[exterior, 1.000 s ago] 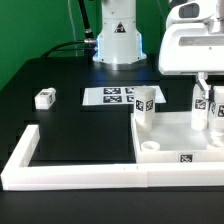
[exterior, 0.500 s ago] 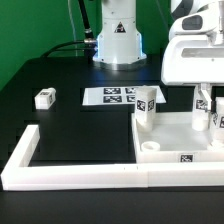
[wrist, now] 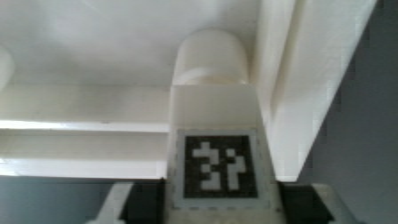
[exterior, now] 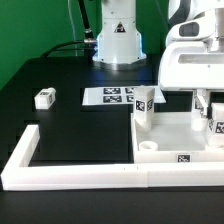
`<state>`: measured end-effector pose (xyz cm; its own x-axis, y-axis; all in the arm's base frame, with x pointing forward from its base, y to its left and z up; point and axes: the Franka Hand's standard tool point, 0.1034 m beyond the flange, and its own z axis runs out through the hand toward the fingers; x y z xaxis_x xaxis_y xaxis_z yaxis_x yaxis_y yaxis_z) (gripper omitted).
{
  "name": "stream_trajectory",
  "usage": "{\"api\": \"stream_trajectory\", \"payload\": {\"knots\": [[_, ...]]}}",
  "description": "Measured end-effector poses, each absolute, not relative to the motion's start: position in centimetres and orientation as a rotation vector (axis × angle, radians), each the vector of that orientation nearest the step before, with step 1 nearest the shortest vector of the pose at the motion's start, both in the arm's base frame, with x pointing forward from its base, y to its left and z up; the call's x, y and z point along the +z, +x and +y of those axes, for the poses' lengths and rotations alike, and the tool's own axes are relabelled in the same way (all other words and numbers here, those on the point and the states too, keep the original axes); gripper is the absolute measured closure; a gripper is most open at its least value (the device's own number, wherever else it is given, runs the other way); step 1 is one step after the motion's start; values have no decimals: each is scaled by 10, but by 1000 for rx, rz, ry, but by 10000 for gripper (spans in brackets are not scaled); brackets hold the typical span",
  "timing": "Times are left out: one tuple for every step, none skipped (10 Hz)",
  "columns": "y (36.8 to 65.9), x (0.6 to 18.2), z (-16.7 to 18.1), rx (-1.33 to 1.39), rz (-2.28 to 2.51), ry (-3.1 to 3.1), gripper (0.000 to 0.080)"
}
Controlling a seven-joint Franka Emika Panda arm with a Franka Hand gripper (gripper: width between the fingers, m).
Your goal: Assemble square table
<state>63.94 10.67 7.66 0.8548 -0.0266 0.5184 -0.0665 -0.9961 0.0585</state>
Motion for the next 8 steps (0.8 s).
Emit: {"api": "stream_trajectory", "payload": {"knots": [[640,77,105,823,-67,2953,509],[640,77,106,823,-65,2953,509],[640,77,106,823,-65,2953,509],[640,76,105,822,-65,2953,509],[639,76,105,821,-65,2953,398],[639,76,105,821,-65,2953,259],[639,76,105,820,-65,2953,184],[639,75,105,820,-65,2953,157]]}}
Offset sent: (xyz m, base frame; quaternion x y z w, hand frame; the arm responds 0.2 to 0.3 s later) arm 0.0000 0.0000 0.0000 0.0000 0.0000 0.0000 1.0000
